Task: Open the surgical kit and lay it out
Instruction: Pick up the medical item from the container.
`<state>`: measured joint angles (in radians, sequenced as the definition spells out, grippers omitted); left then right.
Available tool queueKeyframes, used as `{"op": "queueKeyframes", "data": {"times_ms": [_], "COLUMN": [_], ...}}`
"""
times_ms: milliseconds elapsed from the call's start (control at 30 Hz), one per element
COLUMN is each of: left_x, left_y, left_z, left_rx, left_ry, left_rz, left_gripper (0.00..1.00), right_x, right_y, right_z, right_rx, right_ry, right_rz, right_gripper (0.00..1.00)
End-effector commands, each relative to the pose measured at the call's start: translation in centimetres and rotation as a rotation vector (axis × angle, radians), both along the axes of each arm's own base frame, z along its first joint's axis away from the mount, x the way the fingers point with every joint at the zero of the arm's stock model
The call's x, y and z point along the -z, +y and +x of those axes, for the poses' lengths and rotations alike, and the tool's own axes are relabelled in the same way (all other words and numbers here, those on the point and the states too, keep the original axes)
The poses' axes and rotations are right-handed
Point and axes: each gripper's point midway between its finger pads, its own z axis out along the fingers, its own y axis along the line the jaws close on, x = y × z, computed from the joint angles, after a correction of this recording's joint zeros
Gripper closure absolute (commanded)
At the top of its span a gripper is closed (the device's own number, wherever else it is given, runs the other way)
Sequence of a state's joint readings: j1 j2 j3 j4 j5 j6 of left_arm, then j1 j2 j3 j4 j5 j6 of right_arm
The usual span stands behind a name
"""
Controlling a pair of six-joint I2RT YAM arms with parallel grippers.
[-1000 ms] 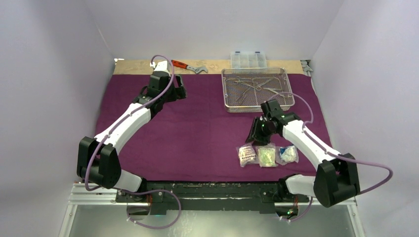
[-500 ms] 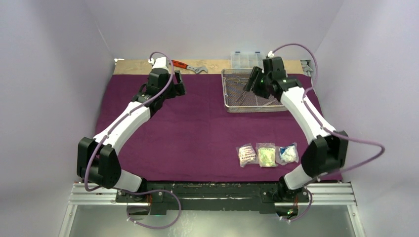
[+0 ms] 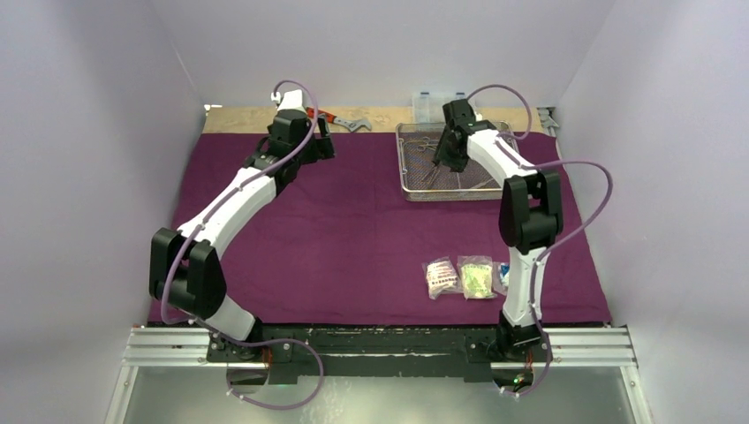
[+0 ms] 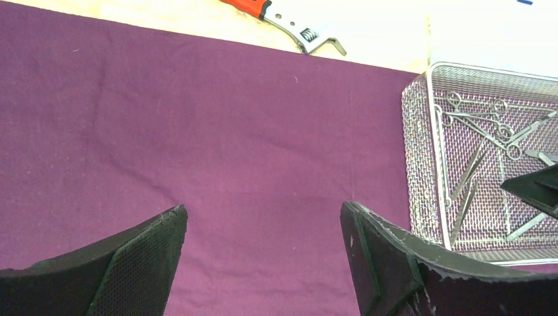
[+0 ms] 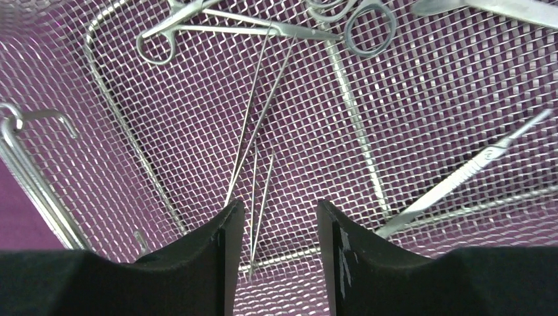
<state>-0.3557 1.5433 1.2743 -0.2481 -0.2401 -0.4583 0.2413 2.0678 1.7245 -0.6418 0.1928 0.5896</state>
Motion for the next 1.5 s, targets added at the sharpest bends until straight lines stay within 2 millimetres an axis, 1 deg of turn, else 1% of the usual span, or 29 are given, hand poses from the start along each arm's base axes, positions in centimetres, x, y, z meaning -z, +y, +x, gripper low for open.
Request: {"op": "queueKeyframes", "data": {"times_ms": [0, 100, 200, 367, 533, 600, 700, 800, 867, 1000, 1033, 1200, 1300, 1400, 1467], "left_x": [-1.2, -0.8, -0.7, -0.6, -0.5, -0.4, -0.4, -0.6, -0.5, -0.6, -0.6, -0.9, -0.9, -1.1, -1.2], "left_y": [-0.1, -0.4, -0.7, -0.7, -0.7, -0.6, -0.5, -0.4, -0.4, -0.3, -0.3, -0.1, -0.1, 0.0, 0.1], "left_z": [1.6, 2.3, 2.8, 3.2, 3.2, 3.1, 3.1, 3.1, 3.0, 2.9, 2.8, 2.6, 2.4, 2.3, 2.1], "left_rx": [-0.009, -0.008, -0.003, -0.004, -0.009, -0.012, -0.017, -0.019, -0.019, -0.018, -0.019, -0.019, -0.019, -0.021, -0.023], "left_ry": [-0.047, -0.038, -0.034, -0.038, -0.034, -0.032, -0.032, -0.035, -0.034, -0.036, -0.036, -0.042, -0.042, -0.045, -0.047], "left_rz": [0.014, 0.018, 0.016, 0.020, 0.021, 0.023, 0.027, 0.028, 0.028, 0.031, 0.031, 0.033, 0.033, 0.033, 0.034], "left_gripper": [0.14, 0.14, 0.14, 0.14, 0.14, 0.14, 0.14, 0.14, 0.14, 0.14, 0.14, 0.14, 0.14, 0.14, 0.14], "right_x": [-0.8, 0.7, 1.6, 2.8, 3.9, 4.1, 4.3, 4.1, 4.0, 3.2, 2.7, -0.3, -2.6, -4.8, -6.4], "right_y": [1.6, 1.8, 1.7, 1.8, 2.3, 2.3, 2.3, 2.3, 2.3, 2.2, 2.1, 1.4, 1.1, 1.2, 1.7], "right_z": [0.9, 0.6, 0.6, 0.6, 0.7, 0.8, 0.9, 1.1, 1.2, 1.7, 1.9, 3.3, 4.1, 4.7, 5.1], "right_rx": [-0.014, 0.008, 0.015, 0.013, 0.000, -0.023, -0.029, -0.031, -0.032, -0.027, -0.022, 0.012, 0.035, 0.043, 0.034], "right_ry": [-0.025, 0.007, 0.022, 0.046, 0.059, 0.062, 0.062, 0.058, 0.057, 0.034, 0.019, -0.065, -0.129, -0.191, -0.237], "right_rz": [-0.003, -0.036, -0.052, -0.055, -0.039, -0.050, -0.057, -0.063, -0.063, -0.070, -0.075, -0.099, -0.108, -0.093, -0.062], "right_gripper": [0.53, 0.54, 0.54, 0.54, 0.54, 0.68, 0.73, 0.75, 0.84, 0.98, 1.00, 1.00, 1.00, 1.00, 1.00]}}
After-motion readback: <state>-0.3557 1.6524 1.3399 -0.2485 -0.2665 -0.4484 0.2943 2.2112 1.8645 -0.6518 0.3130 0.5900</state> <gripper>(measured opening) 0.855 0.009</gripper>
